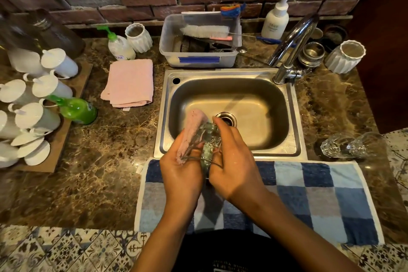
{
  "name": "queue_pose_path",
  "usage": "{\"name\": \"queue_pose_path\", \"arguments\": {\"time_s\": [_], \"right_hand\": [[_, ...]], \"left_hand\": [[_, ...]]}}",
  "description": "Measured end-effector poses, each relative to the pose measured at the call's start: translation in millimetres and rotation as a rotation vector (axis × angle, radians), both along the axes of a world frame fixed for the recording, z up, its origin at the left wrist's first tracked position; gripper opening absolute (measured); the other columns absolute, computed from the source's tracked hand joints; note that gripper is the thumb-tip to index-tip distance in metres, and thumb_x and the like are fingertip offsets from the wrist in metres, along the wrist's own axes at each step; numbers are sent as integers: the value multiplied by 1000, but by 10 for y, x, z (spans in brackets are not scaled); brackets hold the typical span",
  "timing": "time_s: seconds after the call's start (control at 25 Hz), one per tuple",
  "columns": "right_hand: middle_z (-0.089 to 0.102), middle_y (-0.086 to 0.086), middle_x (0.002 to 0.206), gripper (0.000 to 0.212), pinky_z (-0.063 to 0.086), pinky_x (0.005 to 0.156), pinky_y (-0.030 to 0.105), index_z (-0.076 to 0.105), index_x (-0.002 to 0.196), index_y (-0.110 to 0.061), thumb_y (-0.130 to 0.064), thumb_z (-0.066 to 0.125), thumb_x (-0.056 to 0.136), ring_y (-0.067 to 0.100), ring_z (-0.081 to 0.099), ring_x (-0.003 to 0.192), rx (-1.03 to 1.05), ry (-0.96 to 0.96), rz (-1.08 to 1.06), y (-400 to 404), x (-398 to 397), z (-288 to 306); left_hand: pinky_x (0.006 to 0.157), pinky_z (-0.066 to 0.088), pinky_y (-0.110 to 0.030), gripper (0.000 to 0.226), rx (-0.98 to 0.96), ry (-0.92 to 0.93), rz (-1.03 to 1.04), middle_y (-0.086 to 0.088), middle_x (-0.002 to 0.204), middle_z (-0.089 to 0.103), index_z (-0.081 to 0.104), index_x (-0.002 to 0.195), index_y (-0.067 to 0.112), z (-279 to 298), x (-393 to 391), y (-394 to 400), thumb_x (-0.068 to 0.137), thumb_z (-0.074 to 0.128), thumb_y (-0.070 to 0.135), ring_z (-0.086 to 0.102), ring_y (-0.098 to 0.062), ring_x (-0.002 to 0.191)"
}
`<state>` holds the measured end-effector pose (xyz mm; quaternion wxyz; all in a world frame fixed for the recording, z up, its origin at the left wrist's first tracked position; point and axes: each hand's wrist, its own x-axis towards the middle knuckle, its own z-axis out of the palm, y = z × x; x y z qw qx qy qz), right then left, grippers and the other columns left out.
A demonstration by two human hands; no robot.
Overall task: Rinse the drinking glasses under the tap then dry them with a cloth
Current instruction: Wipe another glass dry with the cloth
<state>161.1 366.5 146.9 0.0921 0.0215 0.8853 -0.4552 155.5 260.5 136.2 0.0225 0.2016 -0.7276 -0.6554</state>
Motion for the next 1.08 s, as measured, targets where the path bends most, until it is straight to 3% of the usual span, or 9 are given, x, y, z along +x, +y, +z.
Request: {"name": "queue_pose_path", "arguments": {"time_s": [0.28,0.4,0.48,0.52,0.64,0.8,0.88,1.0,1.08], "right_hand": [[71,8,87,58,58,69,43,30,147,-18,-23,44,91,28,66,73,151,58,-40,58,-49,11],[72,-2,86,46,60,72,35,45,136,-17,-13,45,90,17,69,77,-178,48,-198,-62,-49,6],[73,-21,90,39,55,74,16,58,124,-18,-12,45,88,0,69,87,-440,42,-376,-175,-34,-48],[72,-25,88,36,52,74,12,62,120,-19,-11,46,88,-7,68,86,-484,6,-423,-204,-39,-80],[70,-13,72,34,52,63,22,55,127,-28,-26,49,93,-2,67,67,-215,-39,-285,-152,-32,-97],[71,6,71,61,50,60,37,14,148,-27,-44,32,92,32,67,62,307,148,-88,-13,-53,-124],[68,0,72,59,49,62,36,19,146,-25,-32,37,91,29,64,61,266,132,-62,-14,-66,-121],[71,-10,84,62,57,73,25,38,150,-25,-17,38,89,10,69,73,-282,-5,-292,-95,-37,-174],[70,-21,88,60,55,80,15,46,147,-28,-10,43,90,-2,69,84,-411,-48,-368,-121,-18,-206]], "left_hand": [[95,56,-33,84,-710,541,-289,-10,142,54,52,141,1,56,-103,-140,62,61,-27,62,-27,126],[96,54,-22,62,-288,418,-147,-2,135,66,62,135,8,79,-144,35,78,64,-17,65,-20,122],[90,59,-32,41,179,193,19,2,116,77,71,123,12,82,-174,171,85,66,-1,71,-23,111],[87,61,-38,35,217,127,63,2,108,79,74,119,14,69,-171,173,86,65,3,74,-23,104],[83,62,-41,40,-192,220,-50,-5,110,78,71,124,11,19,-154,-12,87,65,-4,73,-16,97],[103,50,-28,80,-833,453,-286,-14,140,59,54,140,1,-20,-189,-151,65,70,-23,61,-25,124],[103,49,-25,79,-716,431,-304,-10,140,61,55,140,3,-15,-161,-78,67,64,-26,61,-22,127],[82,55,-15,47,106,150,-37,7,113,77,73,120,17,-2,-119,138,88,59,-14,72,-15,105],[74,56,-17,41,302,4,71,10,98,80,77,104,28,-33,-88,210,94,58,-7,74,-7,94]]}}
